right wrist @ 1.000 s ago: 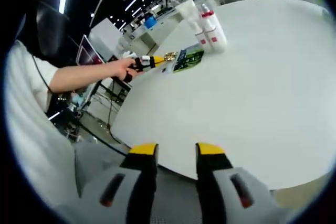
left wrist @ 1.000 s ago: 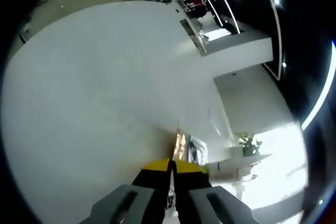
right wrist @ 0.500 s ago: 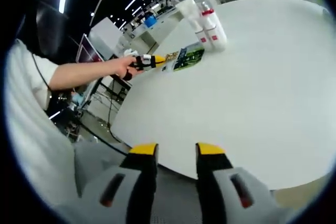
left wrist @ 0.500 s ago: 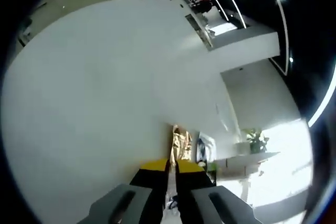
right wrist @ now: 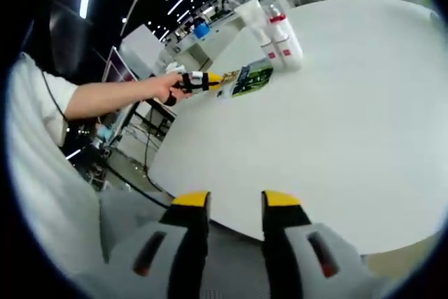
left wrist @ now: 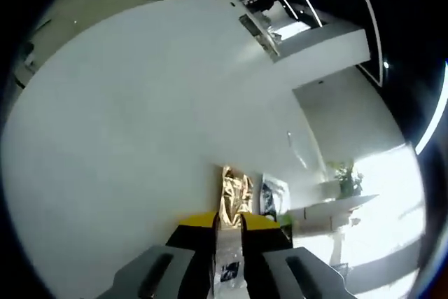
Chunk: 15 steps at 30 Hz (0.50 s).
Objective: Arrange the skincare products in the storage area until every visible bottle or jar stands upright without overlapping.
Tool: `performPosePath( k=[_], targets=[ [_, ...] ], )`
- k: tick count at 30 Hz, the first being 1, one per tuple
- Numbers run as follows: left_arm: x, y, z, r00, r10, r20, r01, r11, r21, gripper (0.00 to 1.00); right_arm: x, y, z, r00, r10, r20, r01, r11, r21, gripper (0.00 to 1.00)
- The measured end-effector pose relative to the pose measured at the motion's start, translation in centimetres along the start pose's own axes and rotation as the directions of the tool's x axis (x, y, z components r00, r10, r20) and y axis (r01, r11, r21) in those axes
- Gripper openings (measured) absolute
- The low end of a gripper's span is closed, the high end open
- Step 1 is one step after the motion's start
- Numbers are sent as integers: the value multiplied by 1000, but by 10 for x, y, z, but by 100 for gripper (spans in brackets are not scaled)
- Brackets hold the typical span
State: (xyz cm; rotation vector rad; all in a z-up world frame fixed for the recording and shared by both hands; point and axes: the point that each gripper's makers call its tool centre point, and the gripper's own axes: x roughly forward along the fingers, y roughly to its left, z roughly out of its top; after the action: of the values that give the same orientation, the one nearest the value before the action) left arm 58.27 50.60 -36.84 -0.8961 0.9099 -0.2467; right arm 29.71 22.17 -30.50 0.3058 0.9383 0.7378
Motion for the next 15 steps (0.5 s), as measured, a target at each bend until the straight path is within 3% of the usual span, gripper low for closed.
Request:
performPosePath(
  k=[5,15],
  targets=[
    [-4,1,2,1000,15,-6,-15,1000,7,19,0,-1,0,1000,-1,-1,1,1000,-4,31],
    [-1,-6,-3,996,71,-48,-63,987,146,28,0,1,1,1000,7,7,-7,1000,-9,31]
  ],
)
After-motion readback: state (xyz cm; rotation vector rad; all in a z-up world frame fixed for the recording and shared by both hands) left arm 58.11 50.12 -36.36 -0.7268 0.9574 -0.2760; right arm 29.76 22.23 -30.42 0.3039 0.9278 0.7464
